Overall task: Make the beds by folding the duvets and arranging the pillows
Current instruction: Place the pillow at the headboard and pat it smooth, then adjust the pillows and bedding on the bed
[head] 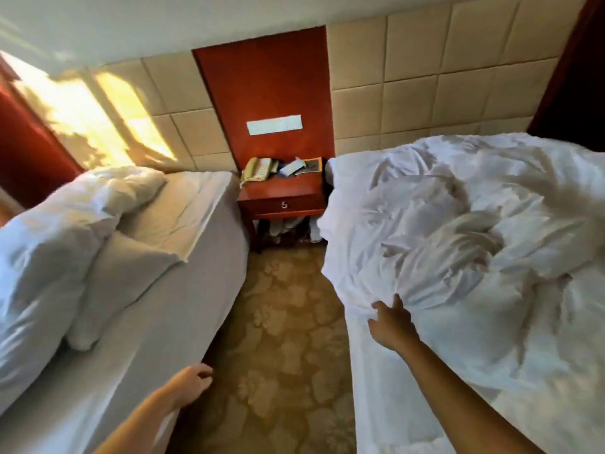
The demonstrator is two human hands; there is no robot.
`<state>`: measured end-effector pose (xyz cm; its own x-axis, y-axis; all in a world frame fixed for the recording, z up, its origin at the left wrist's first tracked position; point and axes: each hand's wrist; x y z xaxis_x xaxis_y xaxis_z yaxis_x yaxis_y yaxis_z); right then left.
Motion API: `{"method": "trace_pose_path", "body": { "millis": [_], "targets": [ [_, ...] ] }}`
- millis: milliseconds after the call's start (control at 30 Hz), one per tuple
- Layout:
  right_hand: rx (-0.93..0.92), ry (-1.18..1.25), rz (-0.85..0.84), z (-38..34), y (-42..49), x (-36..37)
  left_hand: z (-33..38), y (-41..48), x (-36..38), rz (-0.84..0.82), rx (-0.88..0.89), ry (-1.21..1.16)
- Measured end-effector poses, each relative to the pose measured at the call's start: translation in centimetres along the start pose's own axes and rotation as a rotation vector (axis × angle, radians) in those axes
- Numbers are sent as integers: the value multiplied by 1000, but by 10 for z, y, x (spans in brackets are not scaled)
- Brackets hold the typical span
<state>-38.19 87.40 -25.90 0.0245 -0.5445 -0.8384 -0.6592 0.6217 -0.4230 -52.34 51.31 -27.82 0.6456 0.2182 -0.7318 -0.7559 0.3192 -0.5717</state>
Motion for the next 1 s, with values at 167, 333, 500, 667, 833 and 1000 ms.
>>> {"method": "trace_pose_path", "body": {
  "millis": [167,333,500,667,833,1000],
  "targets": [
    [-220,-168,-9,-120,-1,21,-124,-61,-76,274,-234,-286],
    [-329,-203,15,-213,-6,27,-191,-76,-137,522,-273,-384],
    [-381,-167,117,-301,0,9,-222,-42,-190,415,-170,-234],
    [-425,-86,224,-389,11,0,-239,0,-255,456,-50,-110],
    [-437,-100,202,-438,20,34,-267,41,-289,427,-45,-69],
    [-404,-156,124,-467,55,70,-294,84,-310,391,-91,33]
  ]
}}
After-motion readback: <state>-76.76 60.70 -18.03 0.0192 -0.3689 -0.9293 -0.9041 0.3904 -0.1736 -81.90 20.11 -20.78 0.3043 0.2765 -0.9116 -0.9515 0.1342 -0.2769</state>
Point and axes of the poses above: each hand's wrist, its own y-axis towards the middle knuckle, its own x-axis out of the palm, z = x × y, and after that the axes turned 7 degrees about x, right-handed
